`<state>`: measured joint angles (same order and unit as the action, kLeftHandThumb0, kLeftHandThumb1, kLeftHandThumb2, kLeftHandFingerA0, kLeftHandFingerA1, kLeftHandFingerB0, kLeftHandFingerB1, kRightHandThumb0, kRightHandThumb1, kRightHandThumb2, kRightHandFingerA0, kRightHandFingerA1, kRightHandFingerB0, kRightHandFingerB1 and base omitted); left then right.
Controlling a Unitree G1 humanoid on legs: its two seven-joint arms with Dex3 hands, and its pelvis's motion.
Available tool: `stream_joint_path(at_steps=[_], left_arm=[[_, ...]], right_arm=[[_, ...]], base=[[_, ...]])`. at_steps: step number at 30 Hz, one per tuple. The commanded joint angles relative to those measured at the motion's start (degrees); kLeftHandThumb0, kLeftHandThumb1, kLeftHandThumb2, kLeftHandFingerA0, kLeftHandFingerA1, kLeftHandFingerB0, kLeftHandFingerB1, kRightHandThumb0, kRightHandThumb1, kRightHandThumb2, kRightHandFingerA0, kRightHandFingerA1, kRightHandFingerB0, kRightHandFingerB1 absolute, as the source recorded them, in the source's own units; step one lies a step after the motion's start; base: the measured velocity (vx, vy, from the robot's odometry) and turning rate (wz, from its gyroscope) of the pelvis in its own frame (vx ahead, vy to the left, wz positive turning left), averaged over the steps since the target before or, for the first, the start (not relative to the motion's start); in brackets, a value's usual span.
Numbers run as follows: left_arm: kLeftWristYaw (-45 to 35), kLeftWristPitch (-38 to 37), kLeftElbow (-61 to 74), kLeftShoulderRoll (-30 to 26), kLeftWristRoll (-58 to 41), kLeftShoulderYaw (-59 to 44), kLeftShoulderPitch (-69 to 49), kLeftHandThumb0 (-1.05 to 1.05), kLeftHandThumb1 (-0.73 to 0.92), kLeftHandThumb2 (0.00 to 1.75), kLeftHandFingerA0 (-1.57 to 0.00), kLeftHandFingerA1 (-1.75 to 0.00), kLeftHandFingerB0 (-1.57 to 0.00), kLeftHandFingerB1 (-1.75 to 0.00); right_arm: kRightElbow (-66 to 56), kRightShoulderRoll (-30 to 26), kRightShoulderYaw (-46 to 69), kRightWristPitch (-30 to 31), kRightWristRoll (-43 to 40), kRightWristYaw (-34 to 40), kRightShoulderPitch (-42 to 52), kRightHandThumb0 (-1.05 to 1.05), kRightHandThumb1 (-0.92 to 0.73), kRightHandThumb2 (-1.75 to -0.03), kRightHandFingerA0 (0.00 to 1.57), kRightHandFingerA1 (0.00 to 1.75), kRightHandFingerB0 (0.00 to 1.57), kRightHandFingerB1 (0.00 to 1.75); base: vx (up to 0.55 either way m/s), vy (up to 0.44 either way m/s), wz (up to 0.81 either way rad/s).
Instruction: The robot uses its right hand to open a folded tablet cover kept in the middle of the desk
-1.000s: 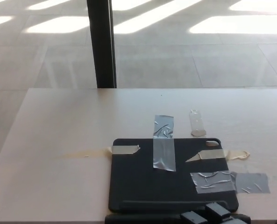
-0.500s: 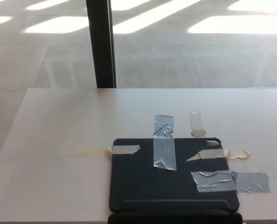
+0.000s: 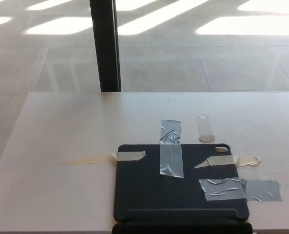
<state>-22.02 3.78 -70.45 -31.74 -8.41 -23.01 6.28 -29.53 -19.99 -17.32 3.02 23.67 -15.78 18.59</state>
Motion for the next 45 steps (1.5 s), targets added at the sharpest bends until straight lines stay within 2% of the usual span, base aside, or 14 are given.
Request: stream_joint_path(at_steps=[1, 7, 8, 9, 16, 22, 23, 24, 26, 30, 40, 42, 43, 45], left_arm=[[-0.27, -0.87, -0.17, -0.86, -0.58, 0.0, -1.36, -1.0, 0.6, 0.67, -0.51, -1.17, -0.31, -1.04], [-0.18, -1.01, -0.51, -0.93, -0.48, 0.02, -1.39, -1.04, 0.44, 0.94, -0.59, -1.06, -0.39, -0.92], [-0.12, -0.94, -0.51, -0.85, -0.54, -0.04, -1.41, -1.0, 0.6, 0.67, -0.51, -1.17, -0.31, -1.04], [-0.56, -0.81, -0.37, -0.86, -0.73, -0.15, -1.44, -1.03, 0.43, 0.93, -0.58, -1.05, -0.38, -0.9], [-0.05, -0.46, -0.48, -0.83, -0.47, 0.06, -1.01, -0.96, 0.6, 0.69, -0.48, -1.18, -0.31, -1.03], [0.06, -1.26, -0.58, -0.35, 0.21, 0.67, -1.43, -0.98, 0.61, 0.69, -0.46, -1.17, -0.29, -1.02], [0.25, -0.57, -0.77, -0.1, -0.33, 0.14, -1.54, -0.95, 0.59, 0.69, -0.46, -1.18, -0.3, -1.02], [0.17, -0.86, -0.9, -0.1, -0.31, 0.11, -1.63, -0.95, 0.6, 0.69, -0.47, -1.18, -0.3, -1.02], [0.26, -0.9, -1.05, -0.08, -0.18, 0.18, -1.94, -0.96, 0.59, 0.69, -0.48, -1.17, -0.31, -1.02], [0.72, -0.7, -1.34, -0.01, -0.3, -0.03, -1.81, -0.96, 0.58, 0.69, -0.51, -1.19, -0.32, -1.02], [0.49, -1.35, -1.23, 0.44, -0.37, -0.09, -2.56, -0.95, 0.58, 0.69, -0.51, -1.18, -0.31, -1.02], [0.62, -1.49, -1.16, 0.51, -0.4, -0.14, -2.73, -0.95, 0.57, 0.69, -0.51, -1.18, -0.32, -1.02], [0.43, -1.3, -1.18, 0.55, -0.71, -0.42, -2.71, -0.97, 0.57, 0.66, -0.52, -1.17, -0.33, -0.98], [0.16, -1.96, -0.74, 0.54, -0.12, 0.22, -3.05, -0.98, 0.58, 0.7, -0.49, -1.19, -0.31, -1.02]], right_arm=[[-6.88, -2.77, 10.44, 8.4, -10.62, -7.91, -11.49, -0.61, -0.7, -0.61, 0.27, 0.78, 0.34, 0.43], [-7.08, -3.25, 27.23, 13.99, -19.49, -6.05, -25.22, -0.61, -0.65, -0.59, 0.32, 0.74, 0.39, 0.48], [-6.57, -4.01, 30.22, 14.56, -19.73, -5.73, -25.9, -0.69, -0.54, -0.93, 0.34, 0.71, 0.32, 0.57], [-5.78, -4.49, 32.6, 15.22, -20.76, -5.84, -26.35, -0.64, -0.65, -0.6, 0.27, 0.75, 0.36, 0.48], [7.4, -6.81, 51.37, 12.38, -22.21, -0.81, -24.79, -0.61, -0.52, -0.91, 0.38, 0.65, 0.3, 0.52], [21.71, -7.75, 62.03, 4.78, -21.65, 4.95, -21.41, -0.69, -0.66, -0.59, 0.36, 0.76, 0.44, 0.55], [26.54, -7.98, 64.83, -0.08, -21.1, 6.98, -18.99, -0.72, -0.56, -0.98, 0.39, 0.81, 0.4, 0.67], [31.19, -8.21, 67.12, -1.88, -21.19, 8.46, -17.65, -0.77, -0.69, -0.61, 0.29, 1.01, 0.37, 0.7], [35.91, -7.54, 70.76, -2.77, -23.09, 9.9, -16.64, -0.82, -0.56, -1.0, 0.37, 0.87, 0.39, 0.71], [44.87, -6.43, 75.48, -5.14, -25.22, 14.07, -16.29, -0.73, -0.66, -0.6, 0.29, 1.06, 0.33, 0.73], [68.24, -6.04, 81.97, -14.51, -27.37, 27.41, -17.74, -0.74, -0.71, -0.61, 0.24, 1.23, 0.21, 0.85], [72.19, -5.74, 83.61, -14.06, -29.7, 28.04, -18.56, -0.78, -0.56, -1.0, 0.42, 0.97, 0.31, 0.79], [73.47, -5.86, 83.69, -14.77, -29.64, 28.72, -18.78, -0.71, -0.69, -0.59, 0.3, 1.43, 0.25, 0.95], [75.8, -5.52, 83.18, -11.86, -29.25, 29.18, -18.11, -0.75, -0.77, -0.59, 0.37, 1.58, 0.18, 1.01]], base=[[0.0, 0.0, 0.0], [0.0, 0.0, 0.0], [0.0, 0.0, 0.0], [0.0, 0.0, 0.0], [0.0, 0.0, 0.0], [0.0, 0.0, 0.0], [0.0, 0.0, 0.0], [0.0, 0.0, 0.0], [0.0, 0.0, 0.0], [0.0, 0.0, 0.0], [0.0, 0.0, 0.0], [0.0, 0.0, 0.0], [0.0, 0.0, 0.0], [0.0, 0.0, 0.0]])
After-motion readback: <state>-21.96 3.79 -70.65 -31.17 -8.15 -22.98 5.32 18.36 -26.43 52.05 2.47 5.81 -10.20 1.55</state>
